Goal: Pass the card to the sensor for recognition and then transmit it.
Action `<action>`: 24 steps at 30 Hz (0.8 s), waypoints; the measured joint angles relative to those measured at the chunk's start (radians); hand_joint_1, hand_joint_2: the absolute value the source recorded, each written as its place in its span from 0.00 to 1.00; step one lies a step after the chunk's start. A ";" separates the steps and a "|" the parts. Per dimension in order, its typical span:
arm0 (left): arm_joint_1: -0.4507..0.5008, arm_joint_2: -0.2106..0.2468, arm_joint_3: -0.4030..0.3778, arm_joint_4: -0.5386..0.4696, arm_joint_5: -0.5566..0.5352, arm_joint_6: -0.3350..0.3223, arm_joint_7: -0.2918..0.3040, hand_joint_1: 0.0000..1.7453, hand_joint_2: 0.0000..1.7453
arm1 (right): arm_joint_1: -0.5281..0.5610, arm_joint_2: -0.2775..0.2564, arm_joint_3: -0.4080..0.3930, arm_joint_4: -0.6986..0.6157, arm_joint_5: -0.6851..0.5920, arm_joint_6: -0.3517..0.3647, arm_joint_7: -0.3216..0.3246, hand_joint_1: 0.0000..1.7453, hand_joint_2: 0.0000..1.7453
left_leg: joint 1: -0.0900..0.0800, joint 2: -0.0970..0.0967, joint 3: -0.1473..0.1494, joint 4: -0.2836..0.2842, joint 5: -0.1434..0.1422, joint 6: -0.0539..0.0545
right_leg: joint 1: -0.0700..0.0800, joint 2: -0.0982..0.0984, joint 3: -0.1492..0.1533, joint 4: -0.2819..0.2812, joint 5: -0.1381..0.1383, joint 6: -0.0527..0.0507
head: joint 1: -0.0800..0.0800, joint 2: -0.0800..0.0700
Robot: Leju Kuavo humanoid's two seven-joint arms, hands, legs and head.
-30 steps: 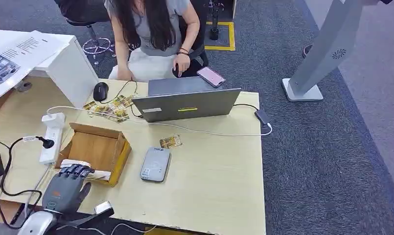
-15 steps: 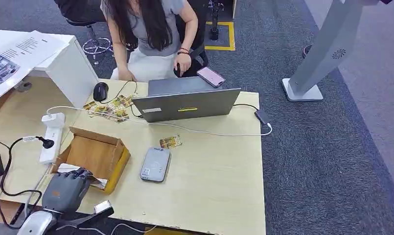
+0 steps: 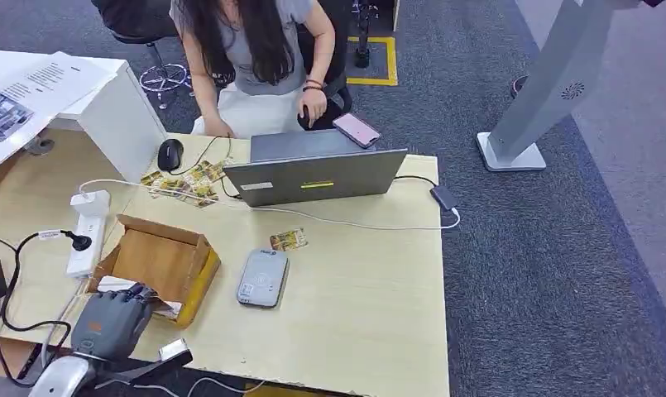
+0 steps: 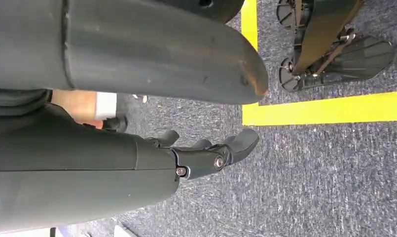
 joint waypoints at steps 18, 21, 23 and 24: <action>-0.098 0.000 -0.001 -0.064 0.003 0.012 -0.040 1.00 1.00 | -0.012 0.000 0.009 0.000 -0.011 0.000 -0.006 0.00 0.00 | 0.000 0.000 0.000 0.000 0.000 0.000 | 0.000 0.000 0.000 0.000 0.001 0.000 | 0.000 0.000; -0.139 0.000 -0.011 -0.082 0.000 0.009 -0.046 1.00 1.00 | -0.015 0.000 0.014 0.000 -0.017 0.001 -0.006 0.00 0.00 | 0.000 0.000 0.000 0.000 0.001 0.000 | 0.000 0.000 0.000 0.000 0.001 0.000 | 0.000 0.000; -0.165 0.000 -0.024 -0.088 0.000 0.007 -0.048 1.00 1.00 | -0.015 0.000 0.016 0.000 -0.020 0.002 -0.006 0.00 0.00 | 0.000 0.000 0.000 0.000 0.000 0.000 | 0.000 0.000 0.000 0.000 0.001 0.000 | 0.000 0.000; -0.175 0.001 -0.031 -0.092 -0.001 0.006 -0.048 1.00 1.00 | -0.016 0.000 0.018 0.000 -0.021 0.002 -0.006 0.00 0.00 | 0.000 0.000 0.000 0.000 0.000 0.000 | 0.000 0.000 0.000 0.000 0.001 0.000 | 0.000 0.000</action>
